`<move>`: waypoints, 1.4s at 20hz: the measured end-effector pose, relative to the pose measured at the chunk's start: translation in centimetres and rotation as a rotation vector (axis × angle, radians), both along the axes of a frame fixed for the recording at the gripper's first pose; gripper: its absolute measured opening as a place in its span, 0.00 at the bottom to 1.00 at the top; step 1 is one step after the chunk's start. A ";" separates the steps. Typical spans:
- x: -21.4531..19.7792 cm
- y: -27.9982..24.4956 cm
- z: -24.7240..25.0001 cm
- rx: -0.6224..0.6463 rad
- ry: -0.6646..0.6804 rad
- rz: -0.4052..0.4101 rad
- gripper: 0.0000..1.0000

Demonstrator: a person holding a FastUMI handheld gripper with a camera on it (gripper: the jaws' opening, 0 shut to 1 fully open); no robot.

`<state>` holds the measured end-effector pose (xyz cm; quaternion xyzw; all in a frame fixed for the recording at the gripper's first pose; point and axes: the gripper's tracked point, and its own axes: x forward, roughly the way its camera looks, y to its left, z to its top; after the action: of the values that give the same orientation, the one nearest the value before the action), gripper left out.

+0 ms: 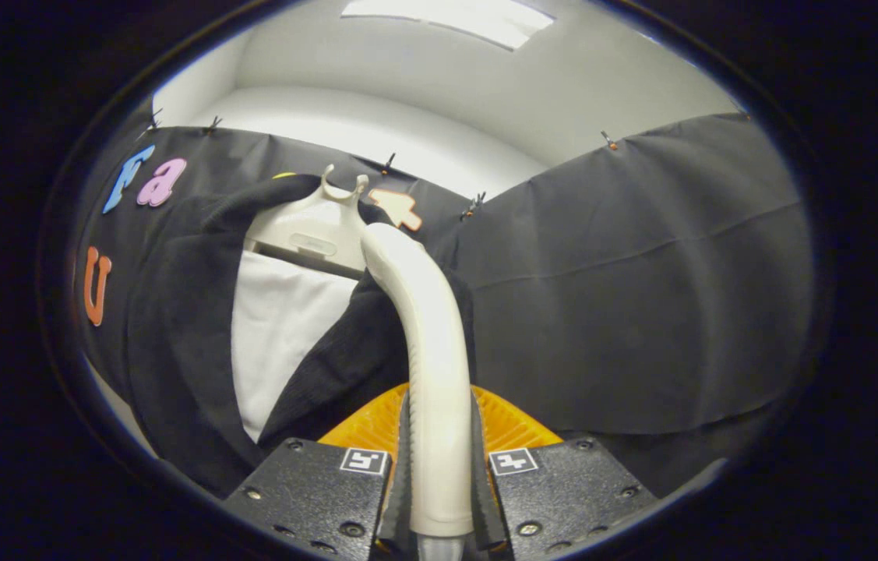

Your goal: Iron the clothes twice with a garment steamer, once on the left side and once on the right side.

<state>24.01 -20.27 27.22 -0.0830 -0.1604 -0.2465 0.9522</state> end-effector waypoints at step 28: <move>-1.1 0.7 -16.4 0.098 0.284 -0.079 0.34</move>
<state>22.93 -19.53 10.82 -0.0766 -0.0083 -0.2772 0.9577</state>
